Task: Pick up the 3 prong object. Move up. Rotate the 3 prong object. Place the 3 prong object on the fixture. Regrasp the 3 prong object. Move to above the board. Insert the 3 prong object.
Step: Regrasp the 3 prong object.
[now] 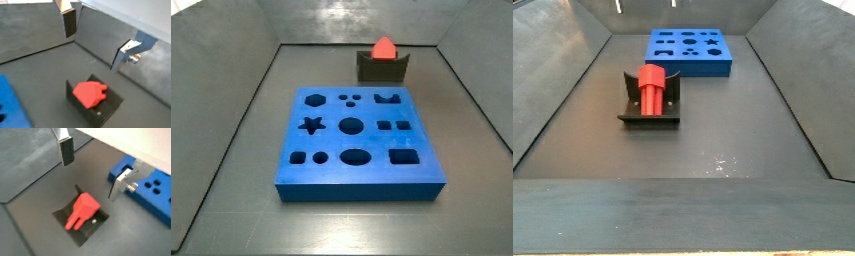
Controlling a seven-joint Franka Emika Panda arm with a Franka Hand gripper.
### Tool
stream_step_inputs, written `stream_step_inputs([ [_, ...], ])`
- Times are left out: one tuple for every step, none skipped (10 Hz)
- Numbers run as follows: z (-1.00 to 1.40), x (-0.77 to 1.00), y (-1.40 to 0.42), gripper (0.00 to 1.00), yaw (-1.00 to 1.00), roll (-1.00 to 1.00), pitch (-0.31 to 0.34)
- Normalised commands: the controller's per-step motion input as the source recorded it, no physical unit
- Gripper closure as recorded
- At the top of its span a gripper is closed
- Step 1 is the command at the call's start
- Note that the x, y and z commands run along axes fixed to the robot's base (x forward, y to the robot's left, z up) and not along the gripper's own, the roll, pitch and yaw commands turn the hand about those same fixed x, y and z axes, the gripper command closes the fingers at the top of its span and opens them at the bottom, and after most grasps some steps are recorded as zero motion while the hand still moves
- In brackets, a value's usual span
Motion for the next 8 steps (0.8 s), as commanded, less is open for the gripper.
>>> stream_step_inputs([
  [0.0,0.02,-0.02,0.0,0.03,1.0,0.03],
  [-0.01,0.03,-0.03,0.0,0.03,1.0,0.041],
  [-0.01,0.04,-0.03,0.0,0.04,1.0,0.053],
  [-0.01,0.06,-0.03,0.0,0.04,1.0,0.061],
  [-0.01,0.07,-0.03,0.0,0.05,1.0,0.087],
  [-0.01,0.08,-0.04,0.0,0.06,1.0,0.11],
  [-0.01,0.09,-0.04,0.0,0.09,1.0,0.145],
  [-0.02,0.1,-0.04,0.0,0.12,1.0,0.175],
])
